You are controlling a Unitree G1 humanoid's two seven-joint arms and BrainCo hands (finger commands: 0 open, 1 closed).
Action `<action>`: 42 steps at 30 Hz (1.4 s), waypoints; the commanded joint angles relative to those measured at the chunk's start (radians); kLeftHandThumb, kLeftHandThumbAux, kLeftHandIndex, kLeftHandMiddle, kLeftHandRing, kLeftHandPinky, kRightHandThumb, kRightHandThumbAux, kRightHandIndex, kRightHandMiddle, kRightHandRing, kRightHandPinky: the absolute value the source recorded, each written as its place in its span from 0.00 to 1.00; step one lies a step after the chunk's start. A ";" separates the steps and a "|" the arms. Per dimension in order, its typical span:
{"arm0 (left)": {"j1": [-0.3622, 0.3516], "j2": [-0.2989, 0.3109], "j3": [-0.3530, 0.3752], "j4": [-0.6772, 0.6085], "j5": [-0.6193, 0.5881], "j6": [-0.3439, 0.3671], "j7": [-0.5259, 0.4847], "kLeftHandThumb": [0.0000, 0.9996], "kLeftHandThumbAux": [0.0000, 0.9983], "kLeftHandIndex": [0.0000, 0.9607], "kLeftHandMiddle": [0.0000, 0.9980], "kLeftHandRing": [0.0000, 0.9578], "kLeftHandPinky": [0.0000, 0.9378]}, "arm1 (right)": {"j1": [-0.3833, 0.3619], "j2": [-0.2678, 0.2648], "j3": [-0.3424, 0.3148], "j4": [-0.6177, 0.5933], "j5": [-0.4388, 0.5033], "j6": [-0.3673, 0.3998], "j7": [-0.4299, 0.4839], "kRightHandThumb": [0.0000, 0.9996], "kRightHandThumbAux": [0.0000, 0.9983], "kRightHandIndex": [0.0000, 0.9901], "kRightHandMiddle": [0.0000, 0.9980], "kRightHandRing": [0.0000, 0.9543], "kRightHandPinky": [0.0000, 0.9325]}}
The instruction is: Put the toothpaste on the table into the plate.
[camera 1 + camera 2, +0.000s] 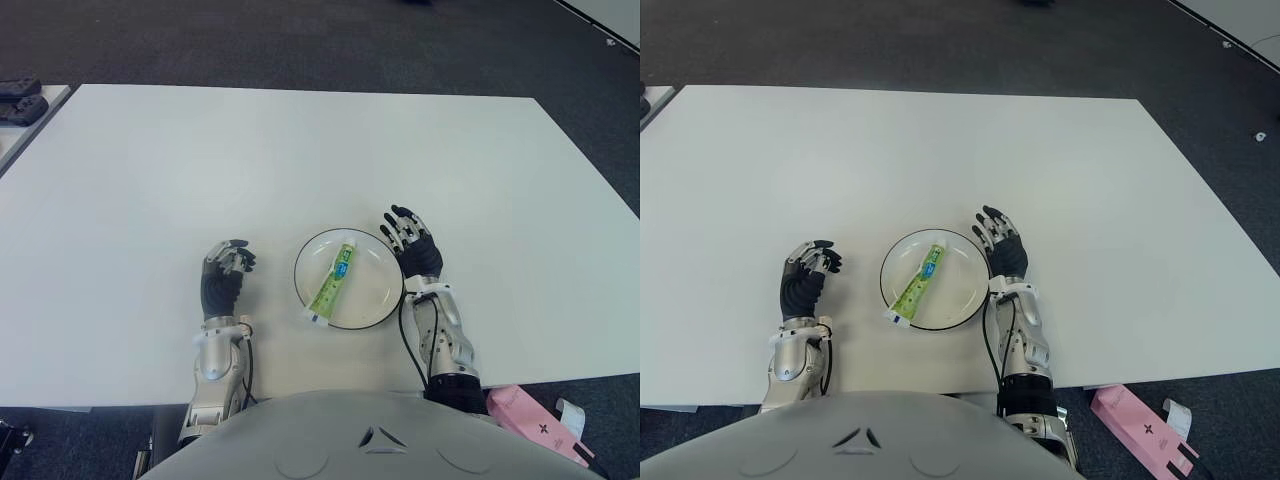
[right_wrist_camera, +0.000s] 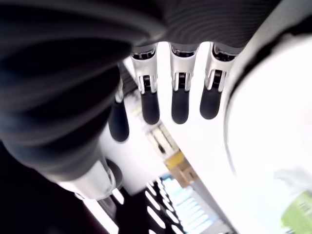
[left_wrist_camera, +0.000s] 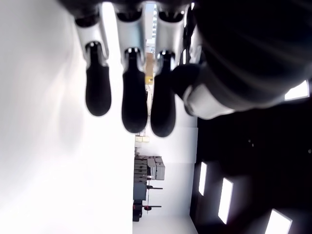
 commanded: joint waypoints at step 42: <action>-0.023 -0.020 0.033 0.045 -0.018 0.022 -0.019 0.70 0.72 0.45 0.57 0.60 0.59 | 0.007 0.050 -0.246 0.007 0.195 0.212 -0.129 0.71 0.73 0.43 0.41 0.43 0.49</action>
